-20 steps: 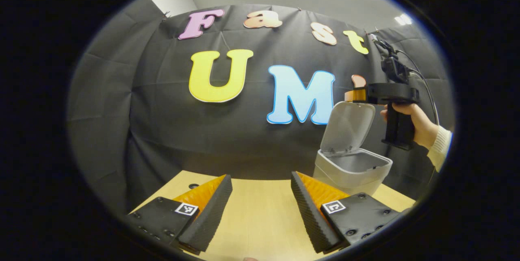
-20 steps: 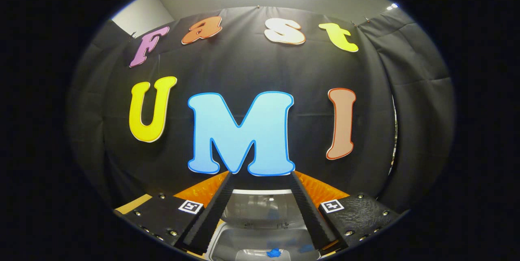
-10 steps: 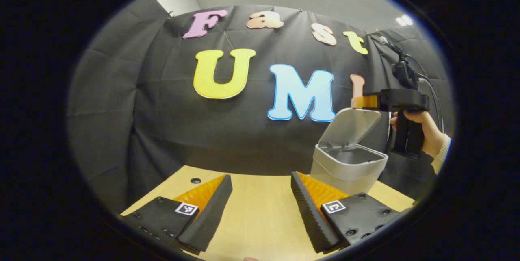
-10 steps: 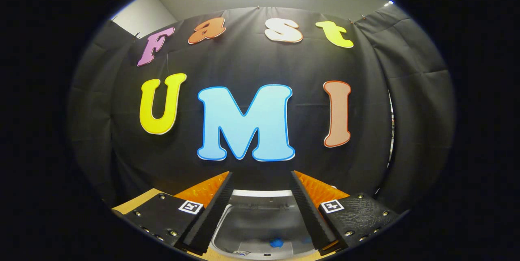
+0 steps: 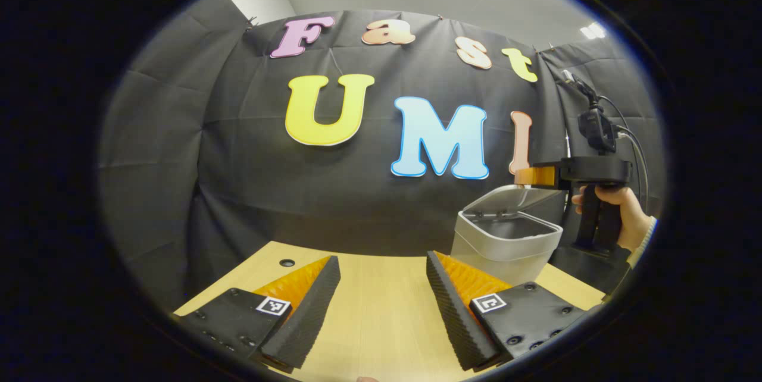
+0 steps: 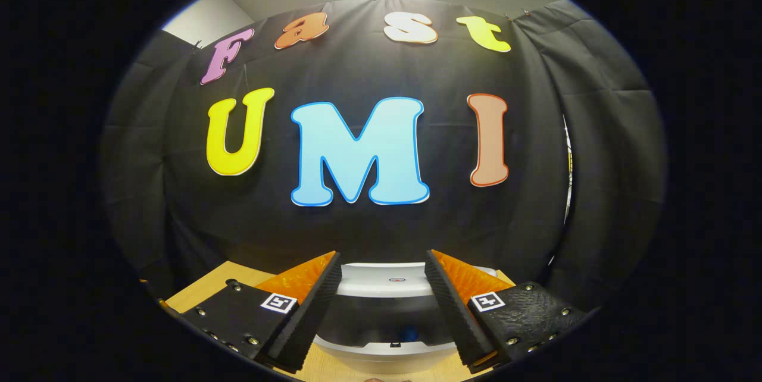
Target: Press the lid of the desktop garbage bin to open it, pick up the crumpled paper on the desktop and throw it into the bin, then pick up the pop can on the desktop and drop it into the bin, and finally close the garbage bin lid.
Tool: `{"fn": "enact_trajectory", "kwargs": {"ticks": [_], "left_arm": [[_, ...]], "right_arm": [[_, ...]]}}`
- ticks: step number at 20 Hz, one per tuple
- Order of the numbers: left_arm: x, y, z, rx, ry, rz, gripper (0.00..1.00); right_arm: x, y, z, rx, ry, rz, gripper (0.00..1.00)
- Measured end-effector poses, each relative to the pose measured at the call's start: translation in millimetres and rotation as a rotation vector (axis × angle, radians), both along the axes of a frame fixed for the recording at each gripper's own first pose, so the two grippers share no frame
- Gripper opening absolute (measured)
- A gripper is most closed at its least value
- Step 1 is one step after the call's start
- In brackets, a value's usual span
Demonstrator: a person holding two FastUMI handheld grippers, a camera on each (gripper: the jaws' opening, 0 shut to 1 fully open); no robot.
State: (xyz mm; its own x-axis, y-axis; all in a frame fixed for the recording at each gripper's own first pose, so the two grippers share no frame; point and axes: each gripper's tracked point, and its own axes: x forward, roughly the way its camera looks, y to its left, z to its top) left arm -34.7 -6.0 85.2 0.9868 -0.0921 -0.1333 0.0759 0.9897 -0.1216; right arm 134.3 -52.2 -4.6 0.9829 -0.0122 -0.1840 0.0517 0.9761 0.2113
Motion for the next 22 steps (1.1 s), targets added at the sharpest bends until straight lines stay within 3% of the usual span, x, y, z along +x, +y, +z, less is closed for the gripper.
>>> {"fn": "enact_trajectory", "kwargs": {"ticks": [7,17,22], "left_arm": [[4.0,0.2,-2.5,0.010,0.016,0.008,0.96],[6.7,1.0,-4.9,0.012,0.025,0.015,0.96],[5.5,-7.7,-7.9,0.004,0.024,-0.004,0.95]], "right_arm": [[5.0,8.7,-50.9,0.017,0.073,0.004,0.91],[13.0,7.8,-75.4,-0.029,-0.018,-0.010,0.92],[14.7,10.0,-79.0,0.004,-0.062,-0.017,0.92]]}}
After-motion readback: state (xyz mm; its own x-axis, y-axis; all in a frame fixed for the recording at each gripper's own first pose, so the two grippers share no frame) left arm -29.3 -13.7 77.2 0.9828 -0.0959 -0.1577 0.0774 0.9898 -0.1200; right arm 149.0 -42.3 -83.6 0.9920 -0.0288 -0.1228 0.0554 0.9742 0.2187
